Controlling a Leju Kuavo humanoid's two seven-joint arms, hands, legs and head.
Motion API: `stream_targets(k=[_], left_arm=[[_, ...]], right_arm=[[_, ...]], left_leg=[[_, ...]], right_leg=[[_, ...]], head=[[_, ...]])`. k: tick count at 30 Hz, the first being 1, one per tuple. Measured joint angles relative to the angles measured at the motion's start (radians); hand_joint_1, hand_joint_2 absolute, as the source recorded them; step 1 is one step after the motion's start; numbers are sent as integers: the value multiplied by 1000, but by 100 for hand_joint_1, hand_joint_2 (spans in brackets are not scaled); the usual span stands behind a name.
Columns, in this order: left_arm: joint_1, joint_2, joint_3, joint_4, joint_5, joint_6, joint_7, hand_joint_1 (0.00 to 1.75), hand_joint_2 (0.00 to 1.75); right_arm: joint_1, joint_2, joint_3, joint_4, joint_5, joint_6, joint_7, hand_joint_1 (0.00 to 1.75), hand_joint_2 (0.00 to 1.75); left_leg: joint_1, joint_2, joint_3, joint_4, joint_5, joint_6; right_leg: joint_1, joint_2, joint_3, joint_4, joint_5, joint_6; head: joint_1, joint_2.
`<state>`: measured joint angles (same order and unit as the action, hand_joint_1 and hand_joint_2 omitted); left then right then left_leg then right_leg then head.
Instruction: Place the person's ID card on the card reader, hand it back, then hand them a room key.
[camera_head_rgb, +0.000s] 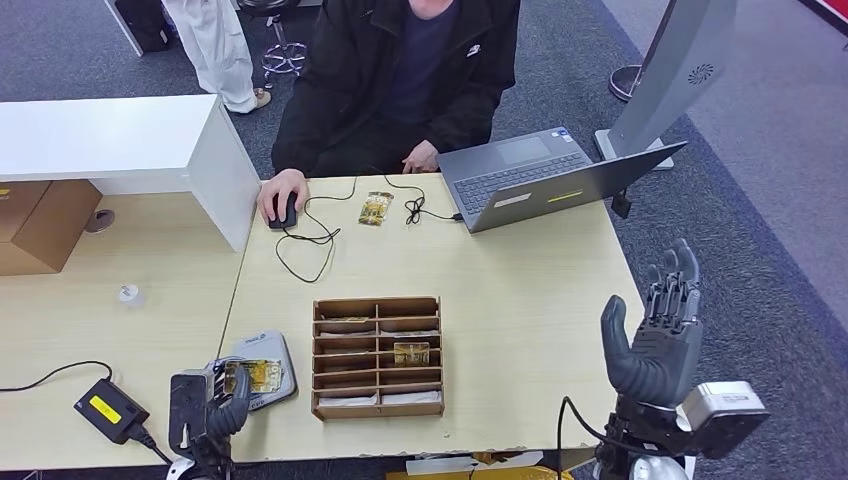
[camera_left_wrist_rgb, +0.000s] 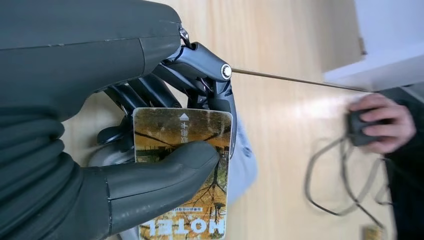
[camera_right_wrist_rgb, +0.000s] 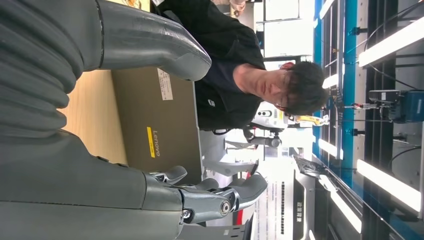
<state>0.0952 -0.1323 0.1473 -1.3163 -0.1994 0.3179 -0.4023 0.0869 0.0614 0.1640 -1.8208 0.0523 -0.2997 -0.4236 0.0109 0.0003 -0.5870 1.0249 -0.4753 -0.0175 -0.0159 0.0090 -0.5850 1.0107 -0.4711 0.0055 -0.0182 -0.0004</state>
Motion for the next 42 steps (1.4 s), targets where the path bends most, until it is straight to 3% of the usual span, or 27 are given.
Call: stream_targets(k=[8,12,15,19,24,26,34,42], left_arm=[[-3,42,-92,-218,88,-29,-36,175,175],[-34,79,-129,-299,50,12,-53,175,175],[-74,110,-151,-343,-122,138,-53,175,175],[-150,148,-168,-363,-484,319,22,175,175],[-273,172,-164,-361,-1011,372,98,175,175],[-318,179,-158,-357,-1139,373,121,175,175],[-523,275,-182,-237,-1342,373,280,175,175],[-719,375,-323,-29,-1360,370,384,175,175]], right_arm=[[-5,0,0,8,0,7,-13,0,175],[-9,0,1,15,-3,14,-20,0,175],[-11,0,2,18,-4,19,-22,0,175],[-23,1,9,29,-9,35,-24,0,175],[-72,1,37,63,-29,66,-24,0,175],[-92,1,49,80,-36,74,-24,0,175],[-155,1,97,136,-58,88,-24,0,175],[-183,1,125,159,-70,92,-20,0,175]], left_leg=[[0,0,0,0,0,0],[0,0,0,0,0,0],[0,0,0,0,0,0],[0,0,0,0,1,-1],[0,0,0,0,2,-1],[0,0,0,0,3,-1],[1,0,0,0,3,-2],[1,0,0,0,4,-3]], right_leg=[[0,0,0,0,0,0],[0,0,-1,0,0,0],[0,0,0,0,0,0],[0,0,0,0,0,0],[0,0,0,1,1,0],[0,0,0,1,2,-1],[1,0,-1,1,2,-2],[1,1,-2,1,3,-3]], head=[[0,0],[0,0],[0,0],[0,0],[0,0],[0,0],[0,0],[0,0]])
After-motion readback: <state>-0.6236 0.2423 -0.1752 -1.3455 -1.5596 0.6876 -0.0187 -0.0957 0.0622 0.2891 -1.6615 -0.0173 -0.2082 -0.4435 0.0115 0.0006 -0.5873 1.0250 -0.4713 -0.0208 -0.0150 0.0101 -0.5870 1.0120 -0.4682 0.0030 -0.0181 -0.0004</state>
